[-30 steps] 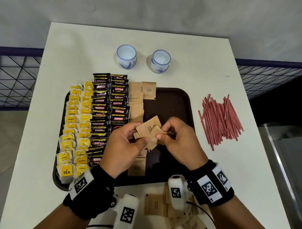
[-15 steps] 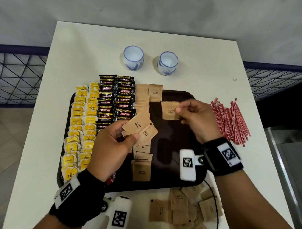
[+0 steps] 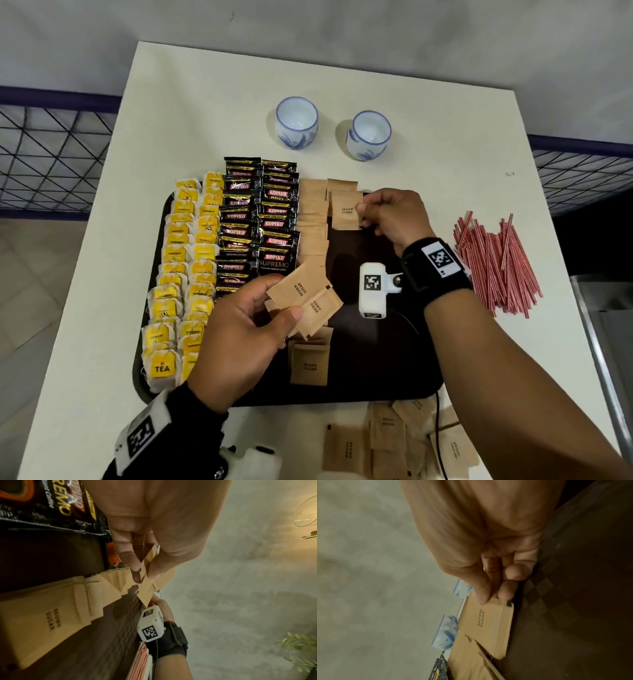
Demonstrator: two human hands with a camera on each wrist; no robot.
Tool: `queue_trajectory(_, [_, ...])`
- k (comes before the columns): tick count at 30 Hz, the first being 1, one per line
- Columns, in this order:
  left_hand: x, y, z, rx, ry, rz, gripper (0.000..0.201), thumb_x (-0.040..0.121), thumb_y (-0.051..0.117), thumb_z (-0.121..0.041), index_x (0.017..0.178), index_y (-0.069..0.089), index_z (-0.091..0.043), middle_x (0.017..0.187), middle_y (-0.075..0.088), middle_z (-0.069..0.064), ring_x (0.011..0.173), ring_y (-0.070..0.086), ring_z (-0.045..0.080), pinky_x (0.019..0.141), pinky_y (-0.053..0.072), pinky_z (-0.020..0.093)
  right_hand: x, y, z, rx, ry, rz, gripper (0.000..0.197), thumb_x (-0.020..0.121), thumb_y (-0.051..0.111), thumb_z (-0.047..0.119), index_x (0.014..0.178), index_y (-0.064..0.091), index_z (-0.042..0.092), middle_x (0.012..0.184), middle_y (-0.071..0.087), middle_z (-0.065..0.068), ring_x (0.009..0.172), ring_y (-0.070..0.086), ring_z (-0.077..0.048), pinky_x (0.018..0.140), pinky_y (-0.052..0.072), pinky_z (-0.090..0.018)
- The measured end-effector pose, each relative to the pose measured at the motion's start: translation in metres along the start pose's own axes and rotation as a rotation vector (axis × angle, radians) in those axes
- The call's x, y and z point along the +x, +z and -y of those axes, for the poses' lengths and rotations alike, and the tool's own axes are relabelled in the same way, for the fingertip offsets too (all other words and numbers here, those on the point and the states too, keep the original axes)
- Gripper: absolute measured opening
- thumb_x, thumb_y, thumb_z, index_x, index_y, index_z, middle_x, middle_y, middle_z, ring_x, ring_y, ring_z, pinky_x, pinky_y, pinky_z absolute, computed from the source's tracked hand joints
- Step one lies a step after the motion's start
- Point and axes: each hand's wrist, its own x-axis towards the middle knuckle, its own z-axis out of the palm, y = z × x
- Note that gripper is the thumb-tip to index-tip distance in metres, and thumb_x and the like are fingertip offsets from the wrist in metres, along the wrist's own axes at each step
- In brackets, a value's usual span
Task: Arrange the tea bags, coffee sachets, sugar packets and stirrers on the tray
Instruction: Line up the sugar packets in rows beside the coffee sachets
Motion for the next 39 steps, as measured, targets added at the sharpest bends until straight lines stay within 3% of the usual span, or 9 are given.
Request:
queue_trajectory(9, [-0.001,0.001,0.000,-0.017,0.023,0.021,0.040,0.085,0.072,0.002,0.103,0.068,-0.033,0.096,0.077,-0.016,0.084,0.072,0.002,0.058,0.053,0.015,0.005,0.007,0.001,-0.059,-0.003,-0.045,0.015,0.082,0.071,0.004,0.072,0.065,0.013,0.076,0.068,0.002,0.048,0.061,-0.009,0.042,0.043,-0.018])
queue_trajectory(18, [-0.001,0.004,0.004,0.002,0.017,0.015,0.038,0.085,0.073,-0.002,0.104,0.068,-0.035,0.097,0.076,-0.017,0.083,0.071,0.001,0.058,0.054,0.016,0.010,0.013,-0.002,-0.163,-0.092,-0.087,0.019,0.084,0.071,0.010,0.070,0.065,0.020,0.082,0.071,-0.003,0.051,0.065,-0.008,0.048,0.046,-0.017])
queue_trajectory(22, [-0.001,0.006,0.004,0.005,0.016,0.018,0.038,0.085,0.073,-0.001,0.102,0.069,-0.034,0.096,0.076,-0.016,0.080,0.070,-0.001,0.057,0.053,0.015,0.009,0.014,0.000,-0.181,-0.113,-0.112,0.020,0.084,0.072,0.011,0.068,0.064,0.021,0.077,0.070,-0.003,0.053,0.064,-0.010,0.046,0.045,-0.014])
queue_trajectory(31, [-0.001,0.006,0.002,-0.003,0.016,0.015,0.038,0.085,0.073,0.000,0.102,0.068,-0.034,0.094,0.076,-0.016,0.078,0.070,0.003,0.051,0.054,0.020,0.009,0.016,-0.001,-0.202,-0.113,-0.128,0.008,0.084,0.072,0.013,0.076,0.070,0.011,0.076,0.072,-0.006,0.053,0.067,-0.012,0.059,0.058,-0.027])
queue_trajectory(36, [0.000,0.006,0.001,-0.009,0.010,0.015,0.037,0.086,0.072,0.001,0.102,0.068,-0.032,0.095,0.076,-0.015,0.080,0.071,0.007,0.049,0.053,0.021,0.007,0.013,-0.001,-0.202,-0.110,-0.124,0.015,0.083,0.072,0.017,0.068,0.068,0.020,0.066,0.072,-0.008,0.061,0.071,-0.024,0.065,0.061,-0.044])
queue_trajectory(39, [0.003,0.007,0.000,-0.003,0.011,0.006,0.036,0.087,0.072,-0.003,0.103,0.069,-0.035,0.097,0.076,-0.015,0.081,0.072,0.009,0.051,0.054,0.022,0.002,0.007,0.001,-0.176,-0.117,-0.152,0.014,0.082,0.071,0.023,0.069,0.069,0.021,0.065,0.071,-0.005,0.062,0.070,-0.023,0.071,0.060,-0.047])
